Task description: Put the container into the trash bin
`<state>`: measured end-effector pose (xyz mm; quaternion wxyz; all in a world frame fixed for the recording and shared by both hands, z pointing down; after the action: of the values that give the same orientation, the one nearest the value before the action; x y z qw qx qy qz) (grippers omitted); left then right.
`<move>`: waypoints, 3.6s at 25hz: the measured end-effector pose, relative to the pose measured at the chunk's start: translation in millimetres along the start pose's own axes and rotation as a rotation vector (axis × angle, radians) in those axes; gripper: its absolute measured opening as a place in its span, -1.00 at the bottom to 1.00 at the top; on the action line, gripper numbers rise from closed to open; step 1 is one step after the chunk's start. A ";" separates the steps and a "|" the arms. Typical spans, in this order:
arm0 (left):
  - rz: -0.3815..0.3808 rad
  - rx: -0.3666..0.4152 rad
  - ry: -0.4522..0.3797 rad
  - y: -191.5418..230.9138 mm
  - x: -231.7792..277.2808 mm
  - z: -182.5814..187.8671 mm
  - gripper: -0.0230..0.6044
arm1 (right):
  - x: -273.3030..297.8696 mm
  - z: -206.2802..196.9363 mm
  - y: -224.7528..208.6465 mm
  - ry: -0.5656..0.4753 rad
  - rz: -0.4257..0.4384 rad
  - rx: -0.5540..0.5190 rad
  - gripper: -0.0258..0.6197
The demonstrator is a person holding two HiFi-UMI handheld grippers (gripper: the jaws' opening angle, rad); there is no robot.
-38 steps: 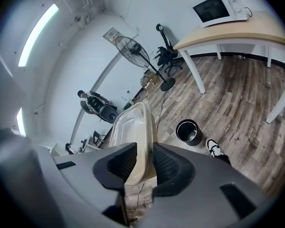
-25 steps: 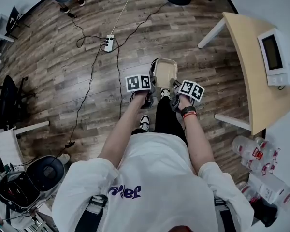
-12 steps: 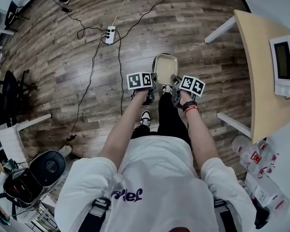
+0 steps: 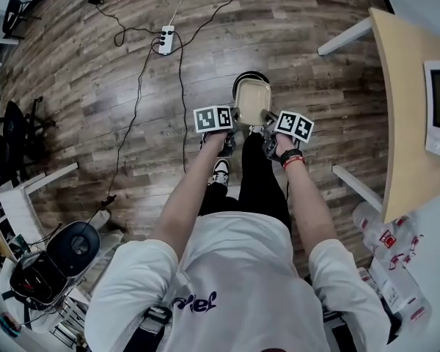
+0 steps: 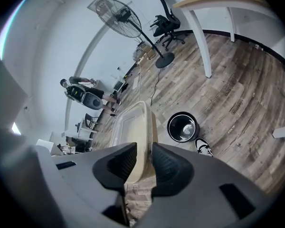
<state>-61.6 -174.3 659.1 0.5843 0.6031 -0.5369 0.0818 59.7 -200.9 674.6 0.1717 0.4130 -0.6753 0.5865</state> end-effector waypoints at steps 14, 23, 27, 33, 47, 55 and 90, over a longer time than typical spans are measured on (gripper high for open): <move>0.049 -0.055 0.081 35.2 71.3 -9.8 -0.77 | 58.9 5.4 -55.9 0.108 -0.023 0.047 -0.58; 0.061 -0.055 0.114 73.6 134.5 -9.0 -0.77 | 113.6 10.2 -95.3 0.140 -0.039 0.056 -0.59; 0.073 -0.054 0.137 95.0 165.5 -22.9 -0.77 | 141.5 1.7 -125.6 0.159 -0.044 0.057 -0.59; 0.091 -0.043 0.150 129.2 199.8 -30.3 -0.77 | 184.6 -9.3 -152.7 0.183 -0.045 0.059 -0.59; 0.104 -0.129 0.165 192.9 288.1 -30.8 -0.77 | 276.1 0.4 -204.2 0.272 -0.088 -0.024 -0.60; 0.090 -0.114 0.190 215.5 330.6 -29.9 -0.77 | 311.2 3.1 -232.3 0.282 -0.094 -0.016 -0.60; 0.167 -0.139 0.202 297.9 442.8 -37.9 -0.74 | 424.8 4.9 -312.3 0.238 -0.182 0.044 -0.63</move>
<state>-81.4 -311.5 1175.9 0.6670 0.5030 -0.5280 0.1530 43.2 -347.9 1180.7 0.2941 0.4037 -0.5967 0.6280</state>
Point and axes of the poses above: the fingertips, and each gripper's own axes: x forward along the fingers, y to its left, z out of its top, the point moved 1 cm from there along -x, backward along the fingers, and after that the axes turned 6 degrees about -y, right-handed, at the moved point
